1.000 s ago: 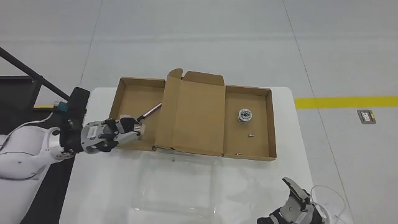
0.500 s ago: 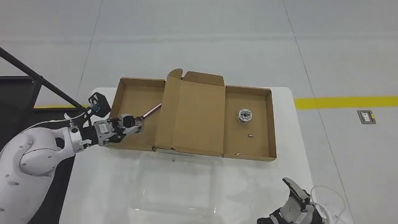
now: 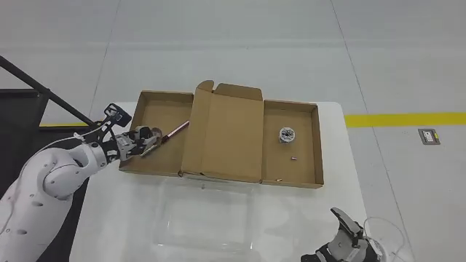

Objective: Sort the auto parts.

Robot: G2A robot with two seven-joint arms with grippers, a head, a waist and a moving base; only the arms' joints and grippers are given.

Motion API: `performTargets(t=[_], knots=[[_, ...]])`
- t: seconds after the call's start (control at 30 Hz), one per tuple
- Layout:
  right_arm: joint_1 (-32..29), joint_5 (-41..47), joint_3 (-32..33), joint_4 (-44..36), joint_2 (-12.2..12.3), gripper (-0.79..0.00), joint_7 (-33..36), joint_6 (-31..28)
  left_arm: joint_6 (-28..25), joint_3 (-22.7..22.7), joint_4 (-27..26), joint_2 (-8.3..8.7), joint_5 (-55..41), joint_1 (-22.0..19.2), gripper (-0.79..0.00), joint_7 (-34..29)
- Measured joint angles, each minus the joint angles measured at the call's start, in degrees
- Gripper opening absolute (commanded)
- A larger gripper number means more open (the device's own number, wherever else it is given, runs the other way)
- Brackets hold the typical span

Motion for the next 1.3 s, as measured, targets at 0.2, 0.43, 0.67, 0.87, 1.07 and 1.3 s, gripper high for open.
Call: performTargets(t=[0.2, 0.43, 0.67, 0.87, 1.07, 1.3], knots=[[0.0, 0.0, 0.0, 0.0, 0.0, 0.0, 0.0, 0.0, 5.05, 8.94, 12.5, -3.94, 4.96, -9.73, -0.785, 3.22], [0.0, 0.0, 0.0, 0.0, 0.0, 0.0, 0.0, 0.0, 9.5, 17.78, 25.26, -9.06, 9.96, -18.01, -0.785, 6.69], [0.0, 0.0, 0.0, 0.0, 0.0, 0.0, 0.0, 0.0, 10.56, 23.85, 34.71, -13.78, 11.54, -22.79, -0.785, 7.11], [0.0, 0.0, 0.0, 0.0, 0.0, 0.0, 0.0, 0.0, 10.76, 26.42, 41.14, -16.88, 12.43, -25.23, -0.603, 9.32], [0.0, 0.0, 0.0, 0.0, 0.0, 0.0, 0.0, 0.0, 10.9, 27.48, 45.59, -18.95, 13.41, -26.76, -0.385, 11.51], [0.0, 0.0, 0.0, 0.0, 0.0, 0.0, 0.0, 0.0, 8.56, 27.13, 48.56, -19.99, 13.66, -27.97, -0.286, 14.59]])
